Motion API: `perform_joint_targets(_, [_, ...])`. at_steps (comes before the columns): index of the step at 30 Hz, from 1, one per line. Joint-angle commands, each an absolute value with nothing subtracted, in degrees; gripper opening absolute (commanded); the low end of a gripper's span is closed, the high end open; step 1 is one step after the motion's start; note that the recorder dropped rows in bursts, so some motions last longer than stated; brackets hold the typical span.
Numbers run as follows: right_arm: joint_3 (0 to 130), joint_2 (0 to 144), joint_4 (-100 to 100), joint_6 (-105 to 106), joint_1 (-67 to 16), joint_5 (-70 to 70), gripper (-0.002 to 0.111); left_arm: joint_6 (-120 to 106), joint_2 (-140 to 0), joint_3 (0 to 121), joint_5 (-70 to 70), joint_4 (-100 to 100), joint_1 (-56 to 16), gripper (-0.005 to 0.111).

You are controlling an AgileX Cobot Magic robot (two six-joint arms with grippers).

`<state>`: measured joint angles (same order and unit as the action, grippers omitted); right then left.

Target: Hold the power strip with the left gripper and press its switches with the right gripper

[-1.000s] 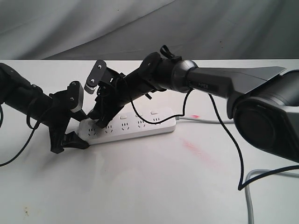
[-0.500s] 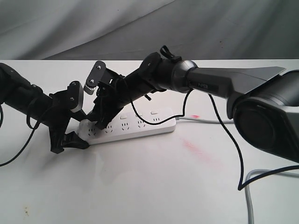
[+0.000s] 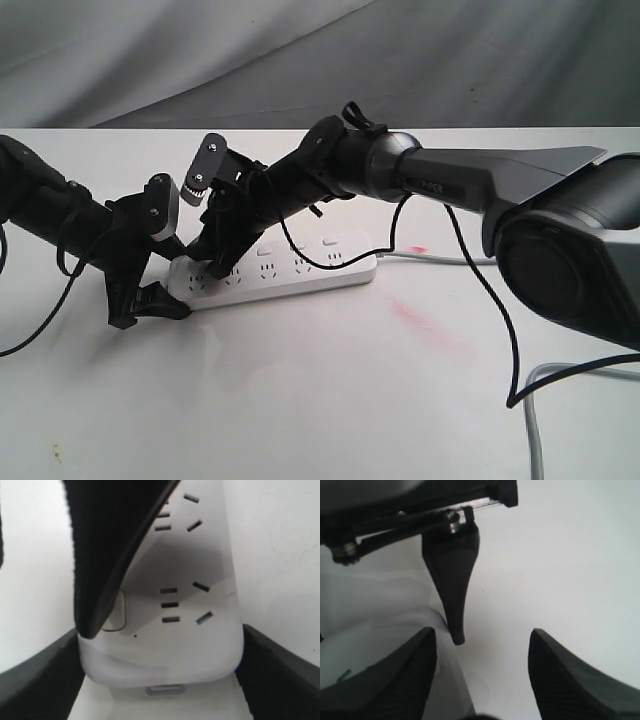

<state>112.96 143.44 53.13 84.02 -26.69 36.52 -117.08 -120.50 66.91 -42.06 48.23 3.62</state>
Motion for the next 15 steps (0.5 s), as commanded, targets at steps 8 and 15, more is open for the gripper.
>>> perform_joint_targets(8, [112.38, 144.91, 48.8, 88.82, -26.93, 37.98, 0.052, -118.83, -121.55, 66.32, -40.34, 43.41, 3.1, 0.047])
perform_joint_targets(15, [112.38, 146.54, 48.44, 89.74, -27.49, 38.43, 0.052, -118.97, -121.55, 66.32, -40.34, 43.41, 3.1, 0.047])
